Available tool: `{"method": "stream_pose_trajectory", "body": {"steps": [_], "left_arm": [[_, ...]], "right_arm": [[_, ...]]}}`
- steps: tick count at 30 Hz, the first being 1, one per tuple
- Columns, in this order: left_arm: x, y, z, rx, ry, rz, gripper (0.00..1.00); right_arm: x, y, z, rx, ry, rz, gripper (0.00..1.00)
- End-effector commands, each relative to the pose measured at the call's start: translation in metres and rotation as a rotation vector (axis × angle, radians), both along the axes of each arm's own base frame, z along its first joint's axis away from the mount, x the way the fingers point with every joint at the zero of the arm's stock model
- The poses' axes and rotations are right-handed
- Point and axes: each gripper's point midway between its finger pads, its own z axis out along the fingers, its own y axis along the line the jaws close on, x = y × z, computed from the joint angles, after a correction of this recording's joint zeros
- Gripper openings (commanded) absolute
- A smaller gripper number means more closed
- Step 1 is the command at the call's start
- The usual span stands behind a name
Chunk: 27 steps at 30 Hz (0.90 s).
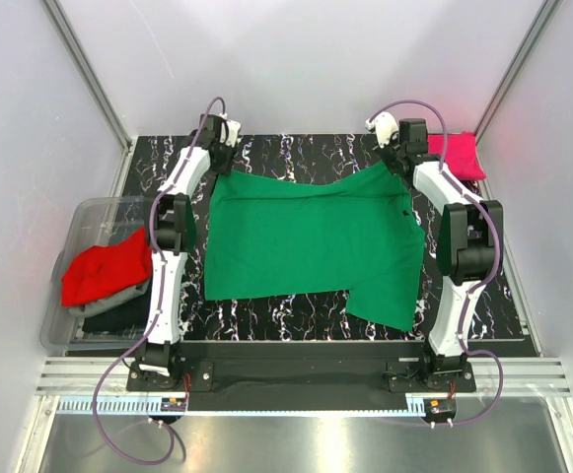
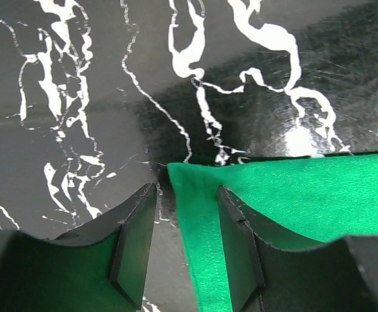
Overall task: Fold and stack the t-shirts
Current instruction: Fold the tshirt
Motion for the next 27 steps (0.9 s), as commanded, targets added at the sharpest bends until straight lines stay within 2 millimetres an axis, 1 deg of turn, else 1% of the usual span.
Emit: {"method": "stream_pose_trajectory", "body": {"steps": [1, 3, 5, 6, 10, 13, 17, 19, 20, 21, 23, 25, 26, 27], "left_arm": [[0.015, 0.0, 0.019, -0.05, -0.06, 0.016, 0.48], [0.011, -0.004, 0.017, -0.084, -0.043, 0.002, 0.48], [0.001, -0.008, 0.001, -0.15, 0.017, 0.005, 0.45], [-0.002, -0.007, -0.001, -0.16, 0.036, 0.012, 0.43], [-0.003, -0.01, -0.001, -0.199, 0.044, 0.003, 0.4], [-0.002, -0.007, 0.0, -0.221, 0.046, 0.013, 0.34], [-0.001, -0.002, 0.0, -0.234, 0.047, 0.029, 0.23], [-0.001, -0.002, 0.0, -0.233, 0.047, 0.03, 0.09], [-0.001, -0.001, 0.001, -0.228, 0.045, 0.035, 0.01], [-0.002, 0.0, -0.001, -0.228, 0.05, 0.041, 0.0], [-0.002, 0.0, 0.003, -0.224, 0.041, 0.037, 0.0], [0.002, -0.001, 0.014, -0.222, 0.013, 0.026, 0.0], [0.004, -0.003, 0.029, -0.225, -0.014, 0.007, 0.0], [0.003, -0.006, 0.036, -0.22, -0.026, -0.018, 0.0]], "right_arm": [[0.008, 0.008, 0.019, 0.007, -0.033, 0.016, 0.0], [0.008, 0.009, 0.021, 0.006, -0.028, 0.018, 0.0], [0.007, 0.01, 0.018, 0.006, -0.011, 0.018, 0.0], [0.008, 0.011, 0.021, 0.005, -0.016, 0.021, 0.0], [0.007, 0.013, 0.026, -0.002, -0.022, 0.027, 0.0], [0.006, 0.014, 0.028, -0.001, -0.023, 0.028, 0.0], [0.006, 0.016, 0.03, 0.004, -0.026, 0.031, 0.0], [0.006, 0.016, 0.031, 0.005, -0.027, 0.031, 0.0], [0.007, 0.017, 0.032, 0.003, -0.032, 0.034, 0.0], [0.008, 0.016, 0.033, 0.002, -0.037, 0.033, 0.0], [0.01, 0.014, 0.036, -0.004, -0.045, 0.027, 0.0], [0.009, 0.012, 0.038, -0.007, -0.049, 0.017, 0.0], [0.008, 0.008, 0.043, -0.013, -0.059, 0.004, 0.0], [0.007, 0.003, 0.046, -0.011, -0.064, -0.011, 0.0]]}}
